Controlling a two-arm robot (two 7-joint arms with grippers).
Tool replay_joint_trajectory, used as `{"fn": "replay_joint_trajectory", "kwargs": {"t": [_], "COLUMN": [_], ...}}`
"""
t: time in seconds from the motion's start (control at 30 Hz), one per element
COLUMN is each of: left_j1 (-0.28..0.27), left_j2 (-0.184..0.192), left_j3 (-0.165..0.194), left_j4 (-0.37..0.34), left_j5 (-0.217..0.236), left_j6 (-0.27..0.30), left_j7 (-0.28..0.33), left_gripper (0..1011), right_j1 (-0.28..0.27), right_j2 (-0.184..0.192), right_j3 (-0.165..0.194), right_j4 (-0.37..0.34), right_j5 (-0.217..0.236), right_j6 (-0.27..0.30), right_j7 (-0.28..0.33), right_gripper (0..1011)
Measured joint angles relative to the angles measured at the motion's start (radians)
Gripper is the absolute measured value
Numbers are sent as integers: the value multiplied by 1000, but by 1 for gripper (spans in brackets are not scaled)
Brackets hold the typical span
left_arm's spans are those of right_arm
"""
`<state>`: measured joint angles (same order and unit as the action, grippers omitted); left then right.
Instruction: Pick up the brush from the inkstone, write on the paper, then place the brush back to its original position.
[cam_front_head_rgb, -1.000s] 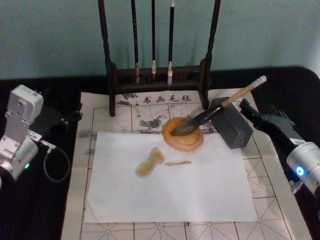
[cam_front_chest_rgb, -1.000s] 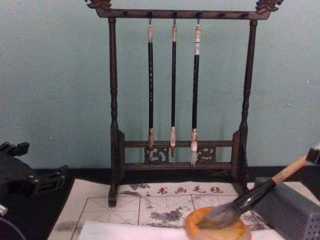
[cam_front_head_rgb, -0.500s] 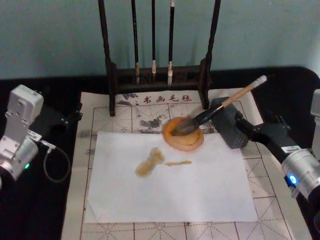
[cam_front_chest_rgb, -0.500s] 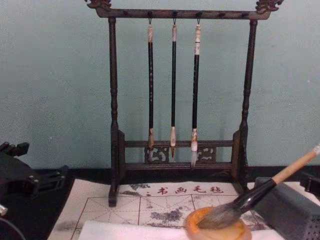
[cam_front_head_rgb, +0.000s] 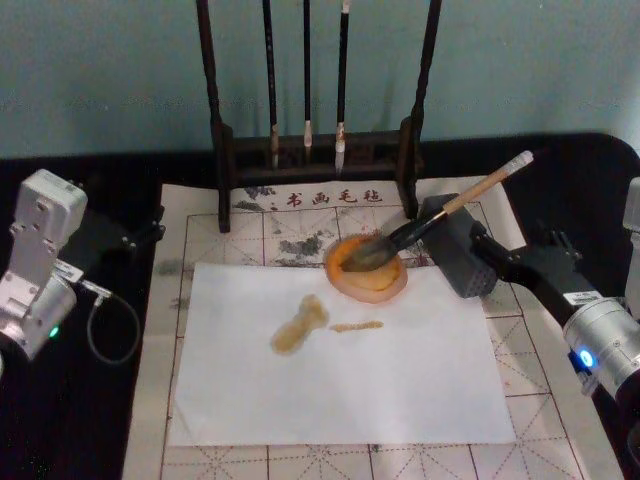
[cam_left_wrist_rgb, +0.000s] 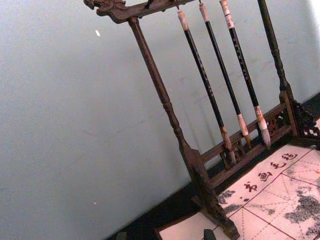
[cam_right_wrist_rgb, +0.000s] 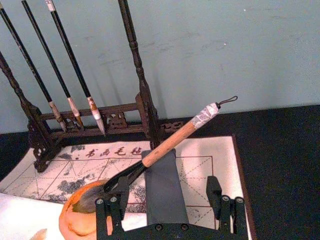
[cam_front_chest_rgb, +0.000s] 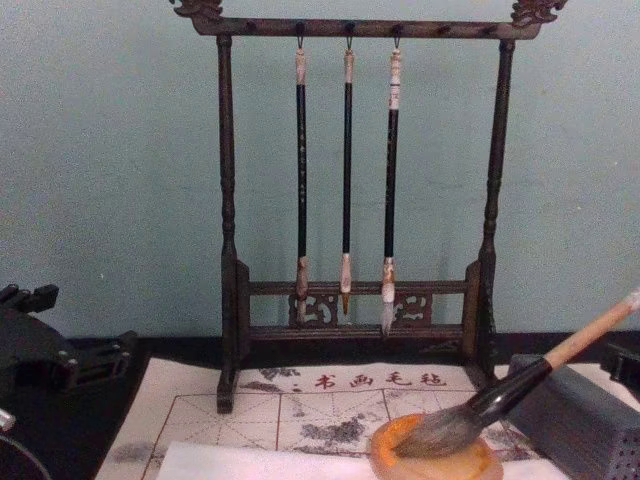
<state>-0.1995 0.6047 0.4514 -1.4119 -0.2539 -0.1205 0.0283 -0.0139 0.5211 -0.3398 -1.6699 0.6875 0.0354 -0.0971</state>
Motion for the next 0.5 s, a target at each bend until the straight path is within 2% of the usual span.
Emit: {"fn": "replay_joint_trajectory", "kwargs": {"t": [0.5], "left_j1": [0], "left_j2": [0], "left_j3": [0], "left_j4": [0], "left_j5": [0], "left_j6": [0], "left_j7": [0], "left_gripper": [1001], "right_j1": [0], "right_j2": [0], "right_j3": [1], "right_j4": [-1], "right_j5": [4], "right_j6": [0], "right_j7": [0], "right_gripper": [1002]}}
